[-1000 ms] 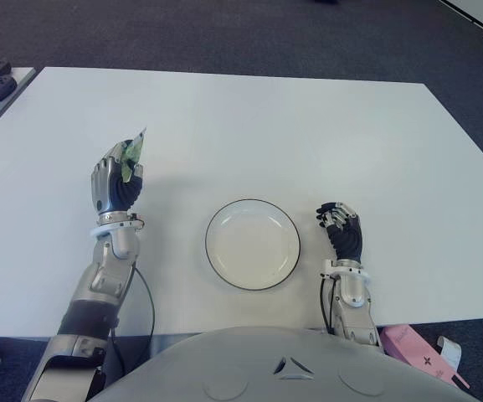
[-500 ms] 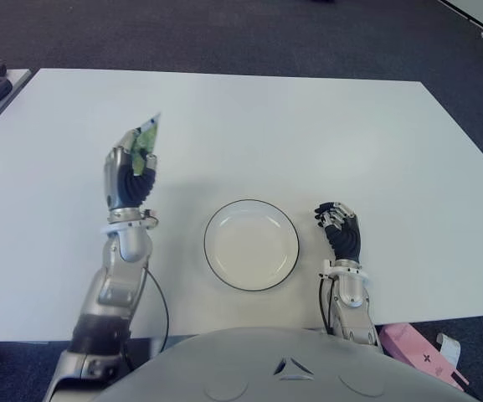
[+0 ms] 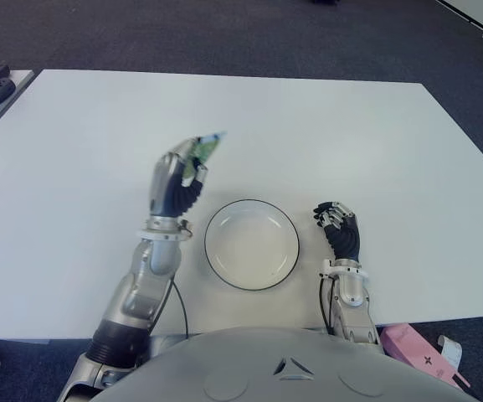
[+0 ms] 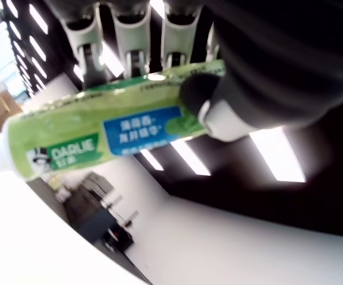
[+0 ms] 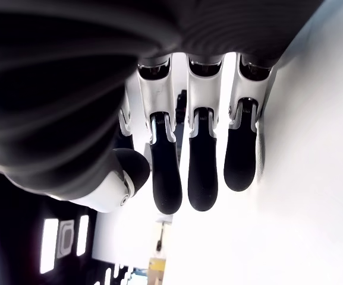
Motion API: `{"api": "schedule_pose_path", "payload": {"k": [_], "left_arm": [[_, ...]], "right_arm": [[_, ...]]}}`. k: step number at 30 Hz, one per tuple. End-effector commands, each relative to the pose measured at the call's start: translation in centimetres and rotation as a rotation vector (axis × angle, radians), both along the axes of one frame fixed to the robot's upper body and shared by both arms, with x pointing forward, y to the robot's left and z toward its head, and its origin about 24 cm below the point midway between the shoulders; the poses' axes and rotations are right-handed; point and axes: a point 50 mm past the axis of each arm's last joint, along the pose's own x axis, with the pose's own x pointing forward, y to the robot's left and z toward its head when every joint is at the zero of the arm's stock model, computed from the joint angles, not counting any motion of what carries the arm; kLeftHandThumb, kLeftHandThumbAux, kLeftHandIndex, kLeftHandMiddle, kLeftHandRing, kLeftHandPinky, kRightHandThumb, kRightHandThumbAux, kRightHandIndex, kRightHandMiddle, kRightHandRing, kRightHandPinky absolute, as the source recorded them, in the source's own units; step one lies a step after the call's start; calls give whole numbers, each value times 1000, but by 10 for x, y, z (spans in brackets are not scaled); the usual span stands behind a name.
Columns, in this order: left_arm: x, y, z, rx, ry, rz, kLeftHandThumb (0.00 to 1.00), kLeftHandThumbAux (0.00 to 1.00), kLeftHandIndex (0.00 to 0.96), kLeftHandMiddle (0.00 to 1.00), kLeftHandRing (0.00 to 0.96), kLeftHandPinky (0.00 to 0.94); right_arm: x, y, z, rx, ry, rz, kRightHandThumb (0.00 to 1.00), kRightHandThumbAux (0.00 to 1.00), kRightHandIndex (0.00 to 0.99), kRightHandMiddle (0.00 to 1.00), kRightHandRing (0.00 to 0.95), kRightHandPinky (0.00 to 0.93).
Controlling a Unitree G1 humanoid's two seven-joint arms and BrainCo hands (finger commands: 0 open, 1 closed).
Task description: Put the toothpaste on the table into the plate.
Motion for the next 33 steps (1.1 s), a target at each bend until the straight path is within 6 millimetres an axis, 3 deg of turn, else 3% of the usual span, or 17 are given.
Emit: {"api": "schedule_pose_path", "payload": {"k": [1, 22, 33], "left_arm": [[-7, -7, -9, 95, 36, -142, 742, 697, 443, 890, 900, 900], [-18, -27, -38, 477, 47, -465, 730, 700, 443, 877, 893, 891], [-19, -28, -44, 541, 77, -535, 723, 702, 442, 862, 882, 886]], "right_arm": [[-1, -1, -6, 5, 35, -7, 707, 727, 428, 505, 494, 496], [0, 0, -4, 5, 39, -4, 707, 727, 428, 503, 494, 499], [0, 1, -3, 13, 21, -1, 707, 727, 428, 504, 498, 503]]}}
